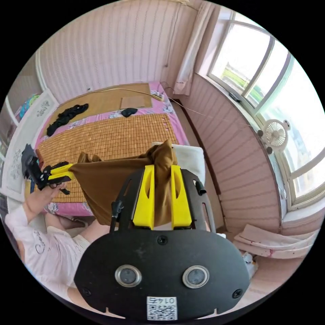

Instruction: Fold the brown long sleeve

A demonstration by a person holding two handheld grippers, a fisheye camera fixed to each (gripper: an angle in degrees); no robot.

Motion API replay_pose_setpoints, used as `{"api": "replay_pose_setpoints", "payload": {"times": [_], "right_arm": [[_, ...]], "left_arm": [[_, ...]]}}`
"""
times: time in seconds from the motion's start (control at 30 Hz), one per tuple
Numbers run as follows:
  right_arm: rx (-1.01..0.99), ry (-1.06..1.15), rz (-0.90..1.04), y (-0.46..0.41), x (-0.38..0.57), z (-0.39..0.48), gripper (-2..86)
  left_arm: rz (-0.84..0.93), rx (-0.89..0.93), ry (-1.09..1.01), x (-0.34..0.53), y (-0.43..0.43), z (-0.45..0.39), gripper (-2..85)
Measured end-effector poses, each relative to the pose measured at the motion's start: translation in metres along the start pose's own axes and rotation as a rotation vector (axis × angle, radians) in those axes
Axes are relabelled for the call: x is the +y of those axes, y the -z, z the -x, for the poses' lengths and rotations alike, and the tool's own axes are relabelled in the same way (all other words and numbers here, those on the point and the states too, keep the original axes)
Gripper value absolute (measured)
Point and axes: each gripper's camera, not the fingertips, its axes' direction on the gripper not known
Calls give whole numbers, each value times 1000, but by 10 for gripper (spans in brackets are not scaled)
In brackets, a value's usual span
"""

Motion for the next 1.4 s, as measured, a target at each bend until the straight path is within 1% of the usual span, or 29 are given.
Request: {"api": "replay_pose_setpoints", "payload": {"times": [0.03, 0.07, 0.1, 0.13, 0.17, 0.2, 0.23, 0.27, 0.3, 0.37, 0.4, 0.47, 0.5, 0.57, 0.63, 0.7, 0.73, 0.77, 0.8, 0.87, 0.9, 0.97, 1.0, 1.07, 1.17, 1.27, 1.4], "right_arm": [[75, -98, 54, -18, -18, -24, 109], [137, -214, 111, -38, -25, -44, 136], [138, -263, 131, -47, -25, -52, 156], [81, -327, 133, -61, -17, -60, 196], [-16, -340, 95, -71, -3, -59, 205], [-57, -328, 64, -75, 7, -55, 209], [-108, -294, 0, -81, 31, -40, 206], [-113, -235, -64, -86, 63, -16, 200], [-100, -201, -96, -89, 81, -1, 196], [-51, -84, -147, -110, 164, 70, 171], [-50, -69, -152, -116, 185, 86, 159], [-64, -62, -119, -142, 267, 153, 128], [-79, -66, -96, -147, 285, 168, 124], [-216, -75, 23, -161, 338, 226, 122], [-331, -27, 43, -160, 355, 270, 118], [-379, 89, -28, -146, 356, 316, 109], [-381, 206, -104, -131, 351, 349, 100], [-366, 324, -201, -112, 345, 382, 108], [-357, 386, -255, -102, 343, 398, 112], [-332, 574, -420, -67, 337, 459, 136], [-336, 598, -445, -61, 336, 473, 138], [-416, 654, -509, -45, 338, 525, 150], [-439, 661, -516, -43, 340, 538, 152], [-504, 695, -505, -42, 348, 591, 160], [-455, 756, -422, -50, 363, 655, 168], [-447, 858, -378, -60, 379, 701, 182], [-504, 891, -346, -68, 383, 741, 200]], "left_arm": [[34, -91, 57, -17, -29, 20, 58], [113, -158, 98, -22, -52, 39, 64], [158, -198, 123, -20, -59, 48, 66], [210, -258, 171, -9, -61, 64, 67], [223, -266, 171, 8, -50, 71, 67], [228, -268, 159, 19, -42, 72, 67], [252, -286, 112, 41, -23, 70, 66], [277, -324, 57, 67, 2, 62, 66], [285, -339, 29, 80, 15, 56, 66], [331, -429, -49, 148, 75, 27, 63], [353, -456, -56, 166, 90, 18, 61], [476, -554, -21, 234, 145, -22, 59], [500, -579, -3, 248, 159, -33, 59], [536, -695, 32, 291, 211, -81, 59], [520, -790, 71, 309, 247, -112, 62], [434, -838, 137, 318, 284, -138, 67], [367, -851, 155, 322, 307, -154, 69], [320, -867, 135, 326, 326, -171, 71], [303, -883, 115, 328, 335, -180, 71], [246, -965, 21, 342, 367, -218, 71], [226, -984, 6, 347, 375, -227, 70], [161, -1024, -16, 373, 409, -262, 70], [151, -1028, -8, 380, 418, -269, 70], [107, -1049, 40, 416, 456, -293, 70], [63, -1086, 143, 471, 507, -314, 74], [63, -1141, 283, 524, 553, -326, 78], [30, -1210, 387, 574, 600, -343, 91]]}}
